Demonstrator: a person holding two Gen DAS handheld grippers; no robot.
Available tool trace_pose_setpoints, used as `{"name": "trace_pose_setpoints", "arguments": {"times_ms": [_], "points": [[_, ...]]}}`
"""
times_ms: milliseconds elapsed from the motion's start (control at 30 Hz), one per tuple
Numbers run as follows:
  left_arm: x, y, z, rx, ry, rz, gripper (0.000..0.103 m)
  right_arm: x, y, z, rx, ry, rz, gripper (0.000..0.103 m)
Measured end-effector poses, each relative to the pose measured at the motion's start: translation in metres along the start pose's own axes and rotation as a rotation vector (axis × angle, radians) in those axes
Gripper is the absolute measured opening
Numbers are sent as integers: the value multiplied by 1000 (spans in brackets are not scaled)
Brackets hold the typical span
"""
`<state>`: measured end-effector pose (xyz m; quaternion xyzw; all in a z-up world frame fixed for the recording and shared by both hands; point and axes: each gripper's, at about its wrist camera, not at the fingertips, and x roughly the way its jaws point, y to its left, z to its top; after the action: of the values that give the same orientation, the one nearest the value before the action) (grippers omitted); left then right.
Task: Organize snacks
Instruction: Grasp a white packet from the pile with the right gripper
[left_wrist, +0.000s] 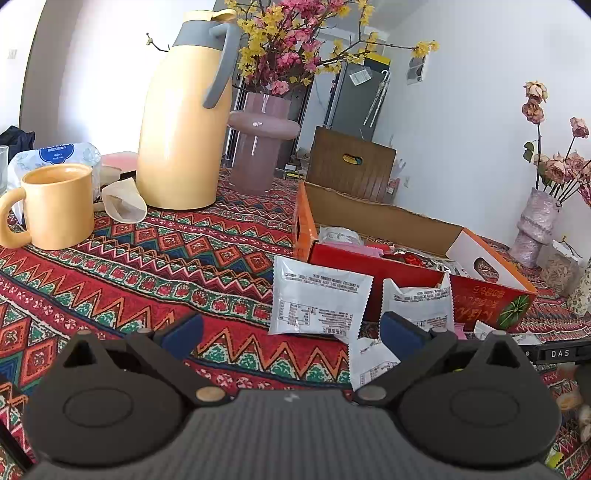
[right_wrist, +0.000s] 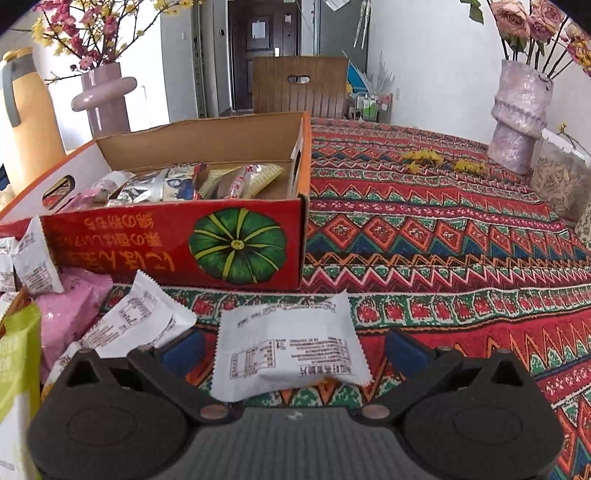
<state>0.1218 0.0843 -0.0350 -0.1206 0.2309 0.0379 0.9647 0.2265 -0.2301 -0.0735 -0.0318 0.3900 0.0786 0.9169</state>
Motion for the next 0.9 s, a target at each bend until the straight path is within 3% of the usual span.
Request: {"name": "trace_pose_setpoints", "arguments": {"times_ms": [467,533,633,700,733,900], "points": [[1,3,0,-16,10,4,103,2,-1,1,12,-13,5,102],[1,3,0,-17,13,5,103,-1,-1,0,10,-25,9,94],[2,3,0,-17,13,6,103,-7,-2,-2,11,-48,18,74],[2,3,0,-17,14,6,103,-11,-3,-3,15,-58,37,51],[2,3,0,-17,14,6,103,-13,-4,-4,20,-61,48,45],[2,3,0,-16,14,6,103,-25,-2,-11,21,-110,43,42]]}}
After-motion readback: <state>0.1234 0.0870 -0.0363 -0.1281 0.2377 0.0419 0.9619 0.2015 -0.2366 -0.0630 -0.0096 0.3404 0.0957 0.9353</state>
